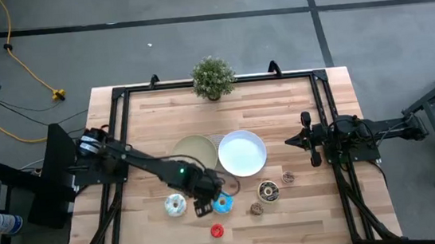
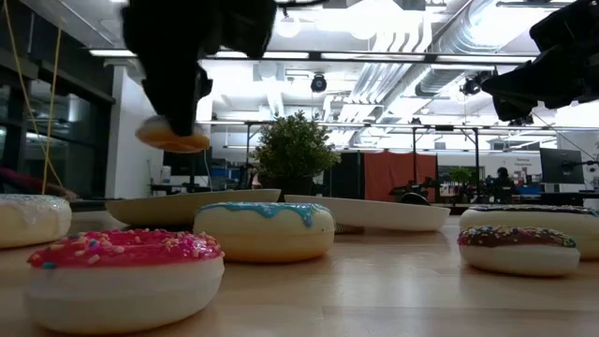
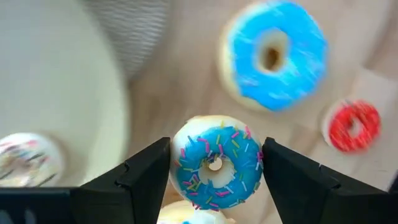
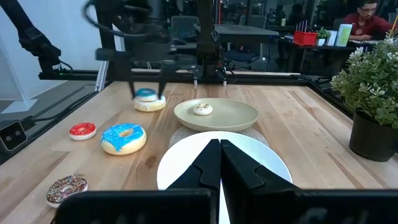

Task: Pick & Place donuts
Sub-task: Put the small blue donut on the brown plate

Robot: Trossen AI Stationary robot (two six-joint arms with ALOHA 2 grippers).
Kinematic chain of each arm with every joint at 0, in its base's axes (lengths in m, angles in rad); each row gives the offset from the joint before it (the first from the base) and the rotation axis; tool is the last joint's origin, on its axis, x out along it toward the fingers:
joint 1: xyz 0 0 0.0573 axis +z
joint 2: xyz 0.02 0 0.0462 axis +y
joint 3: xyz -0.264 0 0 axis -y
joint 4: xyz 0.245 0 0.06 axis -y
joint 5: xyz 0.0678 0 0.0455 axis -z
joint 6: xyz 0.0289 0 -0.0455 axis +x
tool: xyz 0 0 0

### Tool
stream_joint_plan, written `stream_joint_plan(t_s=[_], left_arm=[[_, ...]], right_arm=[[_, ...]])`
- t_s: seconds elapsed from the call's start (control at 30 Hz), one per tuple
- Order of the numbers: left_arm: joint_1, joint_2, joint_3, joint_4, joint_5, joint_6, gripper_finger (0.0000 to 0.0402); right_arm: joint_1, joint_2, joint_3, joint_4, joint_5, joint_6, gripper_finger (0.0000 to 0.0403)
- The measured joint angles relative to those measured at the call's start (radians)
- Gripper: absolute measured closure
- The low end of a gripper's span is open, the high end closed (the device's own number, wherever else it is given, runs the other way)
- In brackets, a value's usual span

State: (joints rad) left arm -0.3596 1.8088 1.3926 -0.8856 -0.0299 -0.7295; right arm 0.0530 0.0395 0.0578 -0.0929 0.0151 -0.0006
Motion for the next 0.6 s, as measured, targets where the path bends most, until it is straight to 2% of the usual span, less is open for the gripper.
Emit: stream_joint_plan(t_s=[0.4,0.6], left_arm=[[0.154,-0.002,-0.003,-0.082,-0.141,-0.137,0.0163],[0.180,-0.050,-0.109,0.041,-0.173,-0.241,0.0163]], right_arm=[[0.000,0.000,0.000,0.000,0.000,0.000,0.0402],[0.000,0.000,0.000,0.000,0.000,0.000,0.0402]])
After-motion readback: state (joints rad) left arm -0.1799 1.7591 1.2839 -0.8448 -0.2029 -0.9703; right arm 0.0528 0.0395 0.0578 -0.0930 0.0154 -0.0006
